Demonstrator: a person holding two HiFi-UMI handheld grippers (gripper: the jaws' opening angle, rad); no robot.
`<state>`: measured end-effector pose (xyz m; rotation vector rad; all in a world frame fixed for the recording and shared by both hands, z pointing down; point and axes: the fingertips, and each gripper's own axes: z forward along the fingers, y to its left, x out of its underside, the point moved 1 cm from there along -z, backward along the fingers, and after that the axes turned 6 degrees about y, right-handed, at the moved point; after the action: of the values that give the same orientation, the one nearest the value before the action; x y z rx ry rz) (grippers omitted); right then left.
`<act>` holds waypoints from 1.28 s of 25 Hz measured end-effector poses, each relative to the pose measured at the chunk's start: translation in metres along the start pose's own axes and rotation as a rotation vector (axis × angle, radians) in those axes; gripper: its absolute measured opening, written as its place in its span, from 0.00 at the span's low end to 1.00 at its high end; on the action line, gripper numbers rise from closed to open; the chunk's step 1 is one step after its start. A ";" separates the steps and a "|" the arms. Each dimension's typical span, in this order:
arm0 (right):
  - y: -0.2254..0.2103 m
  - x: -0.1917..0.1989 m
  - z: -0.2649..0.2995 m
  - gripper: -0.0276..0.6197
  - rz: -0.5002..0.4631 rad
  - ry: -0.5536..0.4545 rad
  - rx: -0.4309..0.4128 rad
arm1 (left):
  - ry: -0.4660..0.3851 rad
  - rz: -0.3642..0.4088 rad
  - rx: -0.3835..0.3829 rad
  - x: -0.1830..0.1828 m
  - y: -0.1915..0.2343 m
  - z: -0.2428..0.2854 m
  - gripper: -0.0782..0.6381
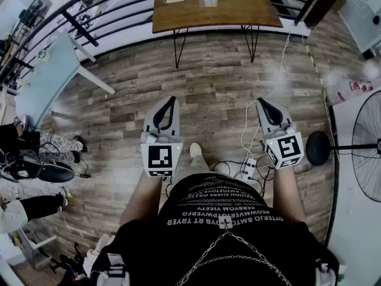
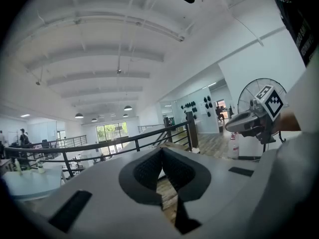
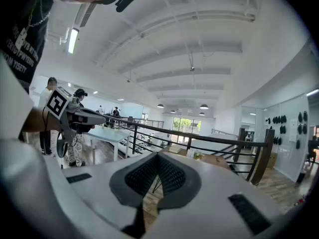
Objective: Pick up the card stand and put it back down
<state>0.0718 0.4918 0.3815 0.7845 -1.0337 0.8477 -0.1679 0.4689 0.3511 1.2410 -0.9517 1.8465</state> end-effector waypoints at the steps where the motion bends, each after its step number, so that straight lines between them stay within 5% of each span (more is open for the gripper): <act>1: 0.001 -0.001 0.011 0.06 -0.005 0.008 -0.007 | -0.002 -0.006 -0.003 0.001 0.007 0.006 0.15; 6: 0.001 -0.011 0.054 0.06 -0.014 0.024 -0.028 | 0.002 -0.023 0.003 0.006 0.036 0.036 0.15; 16: -0.005 -0.037 0.108 0.07 0.010 0.031 0.059 | -0.018 -0.038 0.037 0.004 0.107 0.073 0.15; 24: -0.022 -0.038 0.098 0.07 0.016 0.068 0.142 | -0.017 -0.068 0.118 0.008 0.103 0.101 0.15; 30: -0.048 -0.033 0.104 0.07 0.062 0.052 0.172 | -0.016 -0.019 0.131 0.005 0.099 0.118 0.15; 32: -0.053 -0.033 0.112 0.07 0.068 0.043 0.167 | 0.013 -0.063 0.127 0.012 0.104 0.124 0.15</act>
<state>0.0647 0.3644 0.3781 0.8712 -0.9649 1.0150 -0.2081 0.3132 0.3769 1.3184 -0.7898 1.8868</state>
